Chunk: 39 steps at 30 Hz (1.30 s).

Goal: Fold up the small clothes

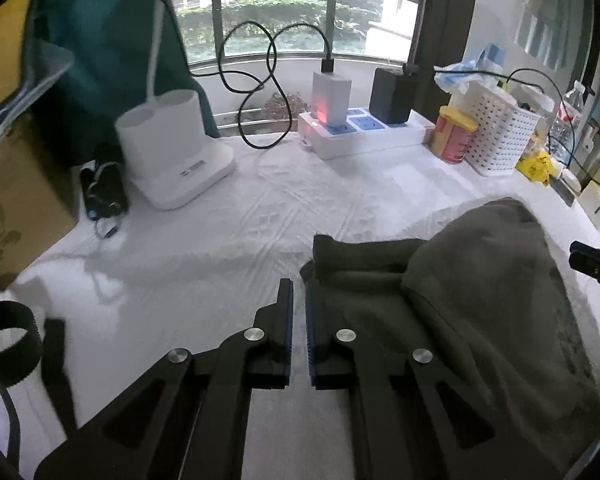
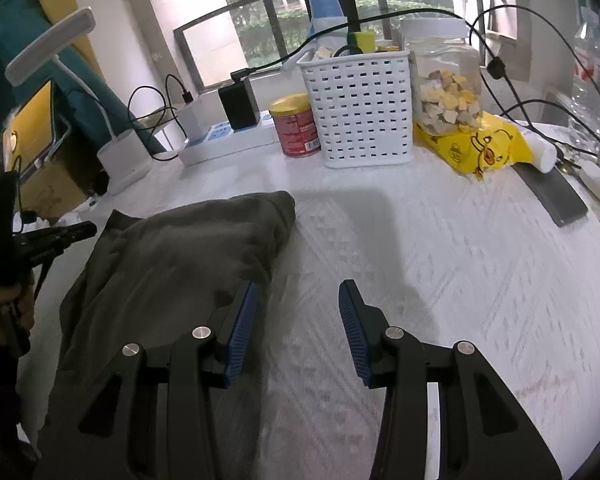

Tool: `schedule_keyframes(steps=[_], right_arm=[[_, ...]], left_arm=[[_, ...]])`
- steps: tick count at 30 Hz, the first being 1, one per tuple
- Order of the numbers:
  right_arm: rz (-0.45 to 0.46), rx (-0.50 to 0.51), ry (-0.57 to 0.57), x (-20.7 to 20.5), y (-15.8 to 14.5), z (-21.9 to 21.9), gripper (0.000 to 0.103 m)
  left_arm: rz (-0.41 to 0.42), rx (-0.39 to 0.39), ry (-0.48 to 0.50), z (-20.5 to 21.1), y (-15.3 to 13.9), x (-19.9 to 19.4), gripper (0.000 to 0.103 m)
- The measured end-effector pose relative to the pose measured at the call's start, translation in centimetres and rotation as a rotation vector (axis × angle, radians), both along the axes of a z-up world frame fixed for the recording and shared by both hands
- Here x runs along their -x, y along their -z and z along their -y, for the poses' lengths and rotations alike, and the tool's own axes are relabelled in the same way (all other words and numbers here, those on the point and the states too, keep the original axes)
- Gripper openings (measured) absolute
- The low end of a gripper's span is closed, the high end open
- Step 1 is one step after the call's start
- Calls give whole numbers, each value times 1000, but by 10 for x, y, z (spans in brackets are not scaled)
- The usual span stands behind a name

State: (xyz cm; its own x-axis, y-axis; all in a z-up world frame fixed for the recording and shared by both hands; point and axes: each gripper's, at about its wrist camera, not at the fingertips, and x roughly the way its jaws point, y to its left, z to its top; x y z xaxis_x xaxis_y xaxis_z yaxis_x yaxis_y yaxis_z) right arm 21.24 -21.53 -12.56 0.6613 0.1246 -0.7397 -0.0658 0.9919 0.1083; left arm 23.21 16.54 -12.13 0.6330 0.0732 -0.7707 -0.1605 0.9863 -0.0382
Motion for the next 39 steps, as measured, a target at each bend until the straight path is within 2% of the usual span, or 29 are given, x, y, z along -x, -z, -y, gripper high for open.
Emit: schedule_keyframes(steps=[1, 2, 3, 4, 5, 18, 19, 21, 22, 29, 33, 39], right_arm=[[3, 0, 2, 5, -2, 0, 46], [5, 0, 2, 8, -2, 0, 46], [7, 0, 3, 12, -4, -1, 46], [10, 1, 3, 17, -5, -2, 46], [12, 1, 3, 21, -6, -2, 46], [12, 0, -5, 73, -5, -14, 47], [13, -1, 1, 76, -4, -13, 49], [17, -3, 12, 83, -4, -13, 67], [17, -4, 17, 88, -4, -12, 68], [15, -1, 19, 108, -1, -12, 68], [8, -5, 24, 119, 5, -12, 68], [2, -16, 34, 133, 11, -11, 68]], left_arm=[[5, 6, 2, 2, -2, 4, 14], [13, 17, 7, 4, -6, 11, 34], [18, 27, 11, 6, -8, 16, 60], [29, 41, 13, 8, -10, 22, 69], [45, 62, 18, 11, -12, 30, 74], [23, 131, 119, 60, -5, 85, 74], [18, 137, 123, 63, -3, 88, 74], [15, 144, 136, 69, -1, 92, 74], [15, 145, 147, 72, -1, 94, 74], [49, 171, 188, 90, -4, 114, 74], [1, 166, 216, 101, 7, 122, 74], [-10, 177, 219, 102, 9, 146, 73]])
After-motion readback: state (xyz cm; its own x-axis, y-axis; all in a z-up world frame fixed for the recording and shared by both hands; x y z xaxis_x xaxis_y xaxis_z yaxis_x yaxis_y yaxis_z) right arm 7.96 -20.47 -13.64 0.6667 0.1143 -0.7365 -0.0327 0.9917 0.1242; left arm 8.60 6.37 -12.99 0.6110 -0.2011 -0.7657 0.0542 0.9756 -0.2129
